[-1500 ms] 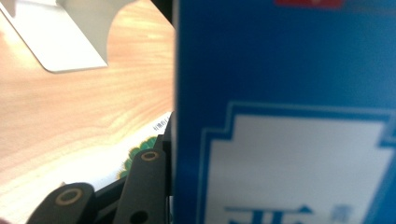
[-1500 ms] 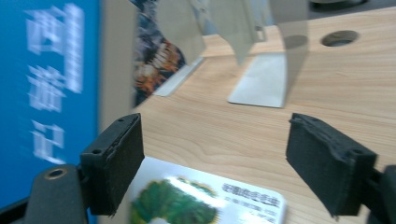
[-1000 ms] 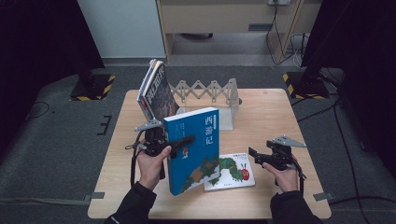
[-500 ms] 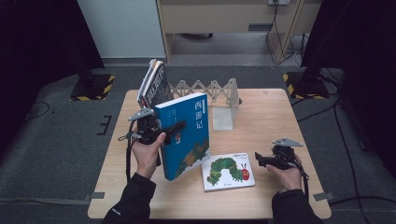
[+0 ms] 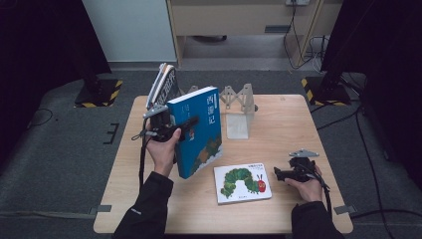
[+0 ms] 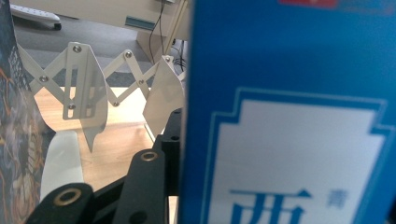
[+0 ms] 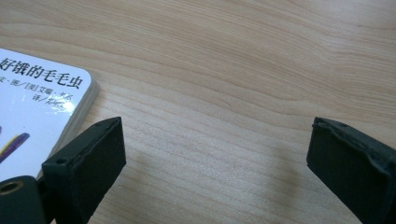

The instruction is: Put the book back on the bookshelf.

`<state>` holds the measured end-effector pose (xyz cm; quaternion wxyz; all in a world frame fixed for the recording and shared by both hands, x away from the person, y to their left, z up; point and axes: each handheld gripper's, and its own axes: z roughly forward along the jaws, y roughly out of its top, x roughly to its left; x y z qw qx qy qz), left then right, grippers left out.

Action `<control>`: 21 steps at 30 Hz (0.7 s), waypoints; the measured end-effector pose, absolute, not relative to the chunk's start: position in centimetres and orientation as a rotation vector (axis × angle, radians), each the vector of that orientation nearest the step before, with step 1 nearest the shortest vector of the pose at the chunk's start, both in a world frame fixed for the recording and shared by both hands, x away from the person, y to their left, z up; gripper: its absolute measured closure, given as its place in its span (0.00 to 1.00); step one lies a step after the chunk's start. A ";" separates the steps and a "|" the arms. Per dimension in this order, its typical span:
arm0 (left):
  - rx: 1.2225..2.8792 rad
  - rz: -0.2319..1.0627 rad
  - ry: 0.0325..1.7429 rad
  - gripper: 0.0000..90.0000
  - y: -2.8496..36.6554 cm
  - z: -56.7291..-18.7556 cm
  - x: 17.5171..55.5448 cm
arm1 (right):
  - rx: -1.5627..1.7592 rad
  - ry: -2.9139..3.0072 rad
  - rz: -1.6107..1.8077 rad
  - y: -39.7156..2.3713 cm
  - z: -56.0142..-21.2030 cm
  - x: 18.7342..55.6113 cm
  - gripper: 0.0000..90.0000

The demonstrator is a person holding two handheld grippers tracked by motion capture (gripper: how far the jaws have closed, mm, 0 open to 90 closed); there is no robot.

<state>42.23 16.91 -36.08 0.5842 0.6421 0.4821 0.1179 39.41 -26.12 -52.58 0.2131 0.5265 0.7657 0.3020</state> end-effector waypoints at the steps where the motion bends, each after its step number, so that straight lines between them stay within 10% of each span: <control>1: 1.498 0.275 1.125 0.67 16.9 -36.1 42.2 | 1.461 2.125 0.838 -26.1 -52.6 39.4 0.05; 21: 1.504 0.377 1.106 0.67 14.2 -35.2 47.4 | 1.452 2.110 0.877 -26.8 -53.9 39.1 0.03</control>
